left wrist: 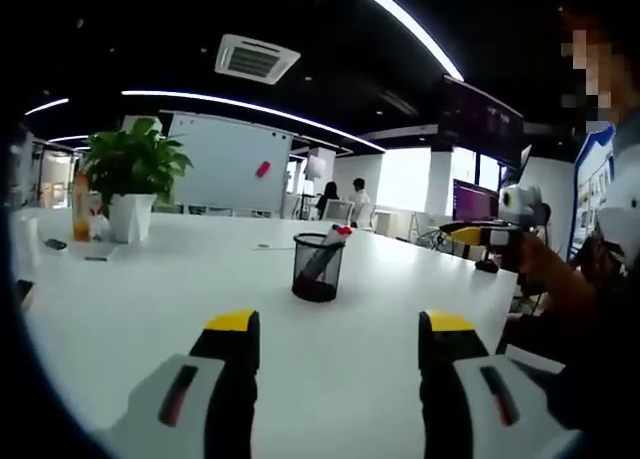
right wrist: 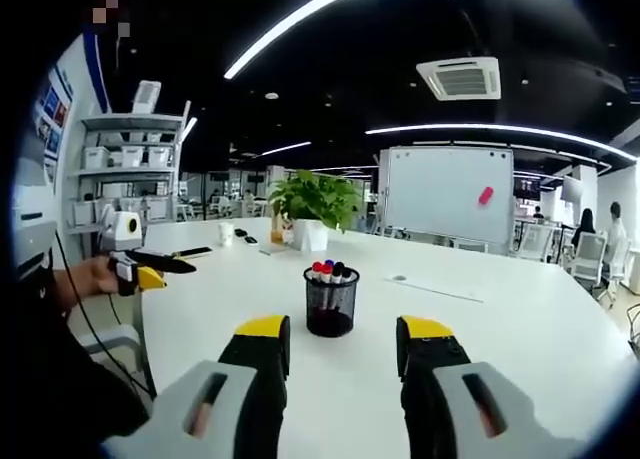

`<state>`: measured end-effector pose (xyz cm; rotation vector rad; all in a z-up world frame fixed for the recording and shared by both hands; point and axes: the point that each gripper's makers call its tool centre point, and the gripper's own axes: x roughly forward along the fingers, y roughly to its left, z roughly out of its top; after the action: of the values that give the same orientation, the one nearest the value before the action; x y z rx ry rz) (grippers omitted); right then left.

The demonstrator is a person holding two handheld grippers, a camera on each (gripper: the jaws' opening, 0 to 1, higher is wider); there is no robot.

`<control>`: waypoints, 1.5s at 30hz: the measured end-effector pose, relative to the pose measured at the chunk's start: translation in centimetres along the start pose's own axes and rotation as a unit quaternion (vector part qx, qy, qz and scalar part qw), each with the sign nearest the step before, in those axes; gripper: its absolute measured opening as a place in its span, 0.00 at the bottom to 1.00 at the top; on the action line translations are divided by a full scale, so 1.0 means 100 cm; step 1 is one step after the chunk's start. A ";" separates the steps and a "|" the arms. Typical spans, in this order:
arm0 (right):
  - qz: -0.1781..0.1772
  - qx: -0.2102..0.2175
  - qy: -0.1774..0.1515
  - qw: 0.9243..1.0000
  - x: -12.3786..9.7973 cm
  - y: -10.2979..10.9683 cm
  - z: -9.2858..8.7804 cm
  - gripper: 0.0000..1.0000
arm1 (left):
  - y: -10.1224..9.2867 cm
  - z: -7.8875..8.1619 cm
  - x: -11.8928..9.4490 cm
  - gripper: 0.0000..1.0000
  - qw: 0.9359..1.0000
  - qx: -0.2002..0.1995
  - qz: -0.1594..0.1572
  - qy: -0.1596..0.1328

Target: Pick up the whiteboard markers from the pen holder and place them facing the whiteboard neatly

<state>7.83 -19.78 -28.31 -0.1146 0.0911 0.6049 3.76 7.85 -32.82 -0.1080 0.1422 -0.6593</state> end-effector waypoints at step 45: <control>-0.033 0.008 0.009 0.999 0.017 -0.031 -0.001 0.46 | 0.026 -0.007 0.021 0.66 1.000 -0.005 -0.016 0.021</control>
<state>11.03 -21.39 -28.37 -0.1073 0.1100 0.5366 6.88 8.53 -34.11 -0.1065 0.1844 -0.6937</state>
